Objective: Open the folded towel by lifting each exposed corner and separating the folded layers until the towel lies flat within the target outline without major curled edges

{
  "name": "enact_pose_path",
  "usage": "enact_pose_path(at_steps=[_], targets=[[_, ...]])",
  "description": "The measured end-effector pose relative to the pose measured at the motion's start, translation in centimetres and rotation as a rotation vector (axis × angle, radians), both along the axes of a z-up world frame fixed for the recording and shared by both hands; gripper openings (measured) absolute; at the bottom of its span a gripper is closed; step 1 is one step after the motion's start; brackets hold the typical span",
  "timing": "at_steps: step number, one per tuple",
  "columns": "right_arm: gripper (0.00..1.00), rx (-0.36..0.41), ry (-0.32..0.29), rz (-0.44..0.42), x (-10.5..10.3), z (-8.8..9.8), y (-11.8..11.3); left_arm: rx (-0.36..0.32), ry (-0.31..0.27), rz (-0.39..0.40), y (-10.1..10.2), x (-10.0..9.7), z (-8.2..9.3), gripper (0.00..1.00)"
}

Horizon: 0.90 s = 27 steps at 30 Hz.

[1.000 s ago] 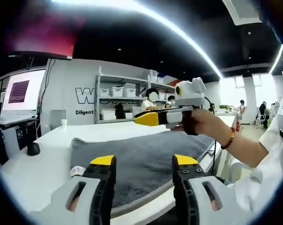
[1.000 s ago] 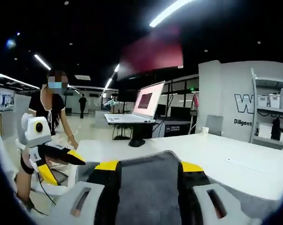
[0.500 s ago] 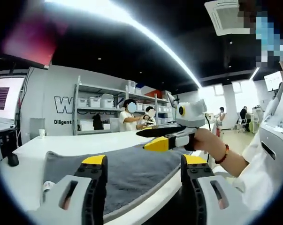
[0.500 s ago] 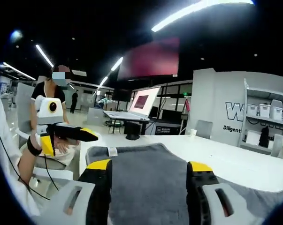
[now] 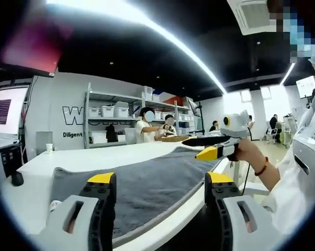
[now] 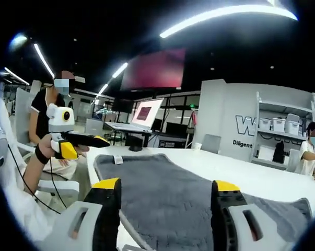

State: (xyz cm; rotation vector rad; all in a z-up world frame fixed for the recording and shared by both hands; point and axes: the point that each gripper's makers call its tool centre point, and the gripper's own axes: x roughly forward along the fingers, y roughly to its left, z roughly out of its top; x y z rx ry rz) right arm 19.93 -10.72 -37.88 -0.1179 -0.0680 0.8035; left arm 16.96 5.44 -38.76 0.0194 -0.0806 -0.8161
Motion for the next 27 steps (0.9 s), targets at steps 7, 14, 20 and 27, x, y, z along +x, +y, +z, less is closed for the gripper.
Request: enact_pose_path(at_steps=[7,14,20,27], targets=[[0.7,0.017,0.042,-0.01,-0.7,-1.5,-0.7,-0.002,0.009,-0.012,0.0,0.0,-0.3,0.67],[0.7,-0.015,0.042,-0.015,-0.6,-2.2,-0.7,-0.001,0.009,-0.009,0.0,-0.1,-0.3,0.67],[0.71,-0.004,0.037,0.004,-1.0,-2.0,-0.6,0.008,0.005,-0.003,-0.1,-0.2,-0.2,0.67],[0.72,-0.012,0.033,0.014,-1.2,-2.0,-0.4,0.012,0.004,-0.016,-0.6,-0.4,-0.3,0.67]])
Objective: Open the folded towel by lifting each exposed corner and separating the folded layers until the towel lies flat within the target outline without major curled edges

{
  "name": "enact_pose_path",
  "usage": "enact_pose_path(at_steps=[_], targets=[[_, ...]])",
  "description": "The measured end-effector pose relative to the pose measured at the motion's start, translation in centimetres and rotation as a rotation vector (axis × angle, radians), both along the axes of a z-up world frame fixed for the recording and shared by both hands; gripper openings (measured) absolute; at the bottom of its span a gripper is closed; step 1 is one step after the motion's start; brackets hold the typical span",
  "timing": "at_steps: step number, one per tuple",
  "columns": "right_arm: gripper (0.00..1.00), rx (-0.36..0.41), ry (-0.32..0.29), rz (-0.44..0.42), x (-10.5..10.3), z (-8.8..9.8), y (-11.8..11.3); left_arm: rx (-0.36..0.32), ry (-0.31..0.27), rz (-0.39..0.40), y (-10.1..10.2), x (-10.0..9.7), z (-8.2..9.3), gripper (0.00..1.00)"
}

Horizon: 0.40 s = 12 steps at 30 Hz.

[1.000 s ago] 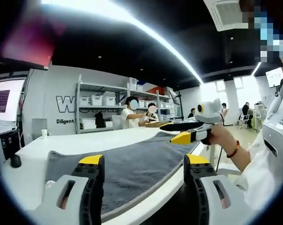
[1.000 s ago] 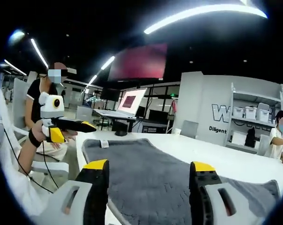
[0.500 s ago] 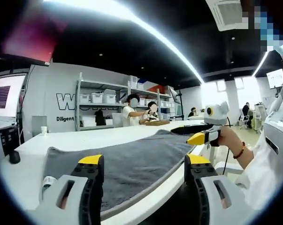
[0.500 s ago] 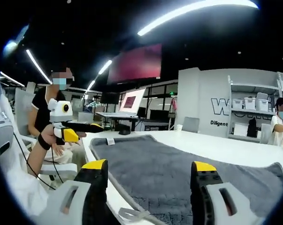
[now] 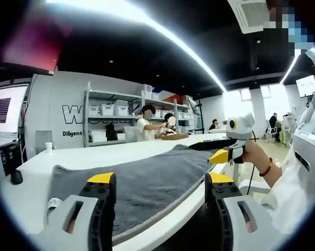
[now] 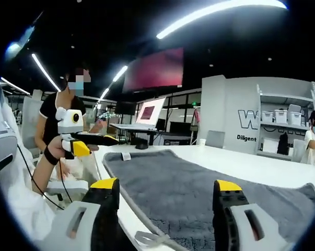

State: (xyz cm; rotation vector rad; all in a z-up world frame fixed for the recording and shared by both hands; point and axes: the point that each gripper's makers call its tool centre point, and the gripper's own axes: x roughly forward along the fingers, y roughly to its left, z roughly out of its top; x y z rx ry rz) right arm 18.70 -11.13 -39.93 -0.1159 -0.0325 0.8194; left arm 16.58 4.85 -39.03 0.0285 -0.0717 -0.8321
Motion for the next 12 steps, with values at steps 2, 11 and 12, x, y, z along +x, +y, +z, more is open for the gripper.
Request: enact_pose_path(at_steps=[2,11,12], targets=[[0.72,-0.004,0.003,0.003,-0.02,-0.15,0.08,0.004,0.004,-0.001,-0.11,0.04,-0.13,0.67],[0.71,-0.007,0.01,-0.003,0.18,-0.41,-0.11,0.002,0.004,0.003,-0.02,0.12,-0.21,0.67],[0.71,-0.004,0.008,-0.004,0.15,-0.31,-0.11,0.002,0.006,0.002,-0.03,0.11,-0.24,0.67]])
